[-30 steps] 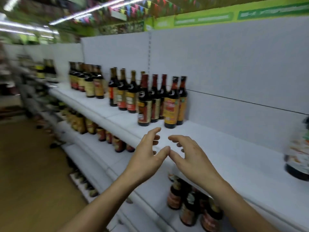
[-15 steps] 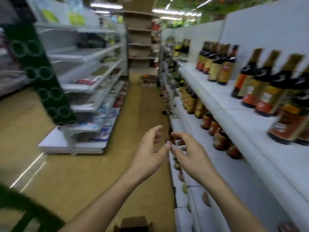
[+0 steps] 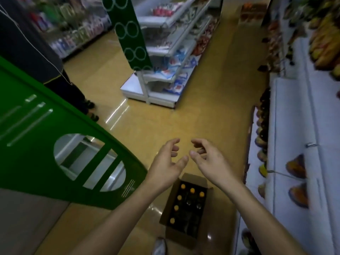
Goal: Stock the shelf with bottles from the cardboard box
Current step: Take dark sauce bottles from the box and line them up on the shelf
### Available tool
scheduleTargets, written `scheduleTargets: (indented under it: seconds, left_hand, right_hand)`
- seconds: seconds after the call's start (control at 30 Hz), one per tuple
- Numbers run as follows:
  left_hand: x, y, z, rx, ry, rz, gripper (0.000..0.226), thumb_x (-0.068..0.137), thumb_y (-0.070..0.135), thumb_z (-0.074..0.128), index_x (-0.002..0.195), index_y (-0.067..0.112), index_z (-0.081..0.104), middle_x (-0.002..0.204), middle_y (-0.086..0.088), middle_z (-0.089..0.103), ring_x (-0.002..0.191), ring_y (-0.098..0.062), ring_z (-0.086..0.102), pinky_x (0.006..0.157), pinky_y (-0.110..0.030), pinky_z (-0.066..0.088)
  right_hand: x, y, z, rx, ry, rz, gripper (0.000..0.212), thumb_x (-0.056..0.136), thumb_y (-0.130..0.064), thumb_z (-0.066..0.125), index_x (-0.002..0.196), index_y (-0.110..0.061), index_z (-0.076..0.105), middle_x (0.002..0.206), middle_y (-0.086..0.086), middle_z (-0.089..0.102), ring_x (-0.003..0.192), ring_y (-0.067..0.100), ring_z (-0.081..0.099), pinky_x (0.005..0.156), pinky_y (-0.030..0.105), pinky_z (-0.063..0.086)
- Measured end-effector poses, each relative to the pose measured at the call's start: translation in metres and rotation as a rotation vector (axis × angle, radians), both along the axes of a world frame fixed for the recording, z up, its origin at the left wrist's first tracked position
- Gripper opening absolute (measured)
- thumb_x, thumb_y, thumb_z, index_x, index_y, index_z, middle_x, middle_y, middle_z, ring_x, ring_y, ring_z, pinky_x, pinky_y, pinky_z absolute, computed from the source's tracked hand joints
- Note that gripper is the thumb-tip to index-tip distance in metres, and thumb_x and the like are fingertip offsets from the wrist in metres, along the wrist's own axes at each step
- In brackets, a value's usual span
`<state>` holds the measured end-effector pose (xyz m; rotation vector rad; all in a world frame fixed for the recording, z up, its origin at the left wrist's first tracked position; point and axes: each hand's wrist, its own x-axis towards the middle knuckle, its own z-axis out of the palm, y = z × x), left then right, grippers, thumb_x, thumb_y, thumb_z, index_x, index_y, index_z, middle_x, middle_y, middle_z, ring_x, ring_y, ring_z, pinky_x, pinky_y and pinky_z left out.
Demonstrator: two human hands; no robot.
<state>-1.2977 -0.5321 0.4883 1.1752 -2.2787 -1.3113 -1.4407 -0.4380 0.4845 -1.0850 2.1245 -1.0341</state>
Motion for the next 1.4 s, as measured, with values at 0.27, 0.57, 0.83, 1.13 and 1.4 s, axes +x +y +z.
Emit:
scheduleTargets:
  seconds: [0.27,0.57,0.83,1.13,1.4]
  left_hand:
    - [0.003,0.014,-0.125,0.224,-0.095,-0.061,0.06,0.099,0.03,0.069,0.153,0.029,0.042,0.13,0.007,0.057,0.105,0.006,0.058,0.074,-0.002,0.046]
    - [0.015,0.011,-0.269,0.382,-0.156,-0.06,0.056,0.098,0.031,0.069,0.149,0.029,0.047,0.125,0.01,0.061,0.113,-0.001,0.061,0.09,-0.022,0.055]
    - [0.044,0.001,-0.416,0.423,-0.281,-0.093,0.056,0.099,0.029,0.067,0.151,0.026,0.046,0.128,0.006,0.059,0.116,-0.01,0.061,0.087,-0.026,0.056]
    - [0.053,0.023,-0.537,0.542,-0.378,-0.195,0.061,0.1,0.03,0.066,0.155,0.031,0.038,0.134,0.009,0.054,0.114,-0.004,0.055,0.069,-0.005,0.046]
    - [0.03,0.029,-0.605,0.502,-0.428,-0.29,0.067,0.099,0.031,0.067,0.157,0.03,0.033,0.143,0.001,0.052,0.13,-0.016,0.053,0.097,-0.03,0.051]
  right_hand:
    - [0.012,0.018,-0.126,0.198,-0.123,-0.063,0.038,0.101,-0.032,0.06,0.138,-0.025,0.056,0.132,-0.001,0.063,0.111,0.009,0.064,0.096,0.036,0.055]
    - [0.045,0.027,-0.266,0.311,-0.261,-0.138,0.041,0.101,-0.031,0.06,0.142,-0.025,0.054,0.129,-0.007,0.063,0.112,0.003,0.06,0.095,0.028,0.054]
    - [0.068,0.027,-0.418,0.386,-0.306,-0.236,0.039,0.102,-0.031,0.059,0.14,-0.025,0.055,0.125,-0.009,0.06,0.1,-0.002,0.058,0.084,0.021,0.052]
    - [0.069,0.043,-0.543,0.558,-0.241,-0.223,0.046,0.103,-0.03,0.057,0.148,-0.024,0.046,0.145,0.001,0.051,0.116,0.013,0.061,0.084,0.025,0.053]
    - [0.046,0.028,-0.626,0.715,-0.2,-0.283,0.07,0.103,-0.023,0.057,0.161,-0.019,0.019,0.16,0.014,0.033,0.141,0.034,0.044,0.109,0.044,0.041]
